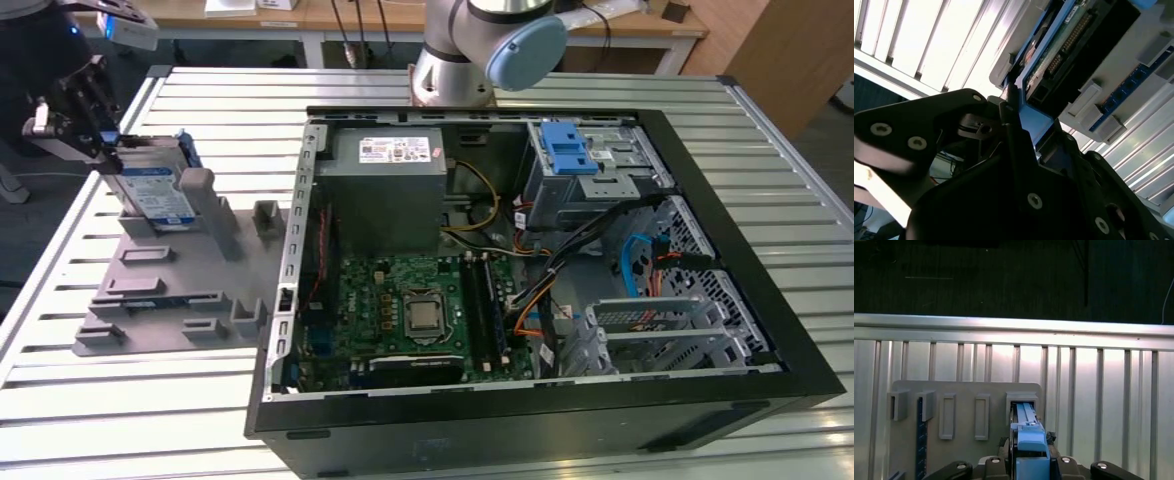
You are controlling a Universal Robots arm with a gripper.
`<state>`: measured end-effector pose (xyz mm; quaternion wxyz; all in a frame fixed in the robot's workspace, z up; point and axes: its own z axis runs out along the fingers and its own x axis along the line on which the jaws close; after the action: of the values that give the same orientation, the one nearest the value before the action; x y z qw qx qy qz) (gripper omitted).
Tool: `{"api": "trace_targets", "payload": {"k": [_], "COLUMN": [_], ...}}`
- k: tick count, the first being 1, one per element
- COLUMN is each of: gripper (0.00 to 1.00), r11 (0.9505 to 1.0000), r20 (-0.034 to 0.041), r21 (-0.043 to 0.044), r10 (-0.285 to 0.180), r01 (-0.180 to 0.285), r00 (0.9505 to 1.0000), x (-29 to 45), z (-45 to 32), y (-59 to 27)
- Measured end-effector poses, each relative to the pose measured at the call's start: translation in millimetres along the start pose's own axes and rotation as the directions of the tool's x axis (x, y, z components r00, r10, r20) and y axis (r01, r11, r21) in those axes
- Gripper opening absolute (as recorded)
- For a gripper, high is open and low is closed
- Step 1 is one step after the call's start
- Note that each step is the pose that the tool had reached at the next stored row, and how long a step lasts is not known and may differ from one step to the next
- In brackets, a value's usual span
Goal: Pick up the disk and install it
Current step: 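Pick up the disk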
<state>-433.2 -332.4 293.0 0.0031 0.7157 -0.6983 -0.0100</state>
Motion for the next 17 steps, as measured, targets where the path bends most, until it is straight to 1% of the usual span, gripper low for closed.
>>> {"api": "trace_targets", "payload": {"k": [3,6,7,9,10,13,17], "gripper": [0.36,0.36,0.36,0.38,0.44,0.44,0.44], "r11": [0.9999,0.9984,0.9982,0.9982,0.9982,0.9982,0.9982], "r20": [-0.0006,-0.0017,-0.0011,-0.0012,-0.0012,-0.0013,-0.0004], "r21": [0.0007,0.0045,0.0058,0.0058,0.0057,0.0053,0.0053], "r10": [0.015,0.057,0.059,0.060,0.060,0.060,0.060], "r01": [-0.015,-0.057,-0.059,-0.060,-0.060,-0.060,-0.060], "r00": [0.9999,0.9984,0.9982,0.9982,0.9982,0.9982,0.9982], "x": [0.0,0.0,0.0,0.0,0.0,0.0,-0.1], "z": [1.4,2.9,3.4,3.5,3.5,3.1,-0.4], "y": [0.0,0.1,0.0,0.0,0.0,0.0,0.1]}}
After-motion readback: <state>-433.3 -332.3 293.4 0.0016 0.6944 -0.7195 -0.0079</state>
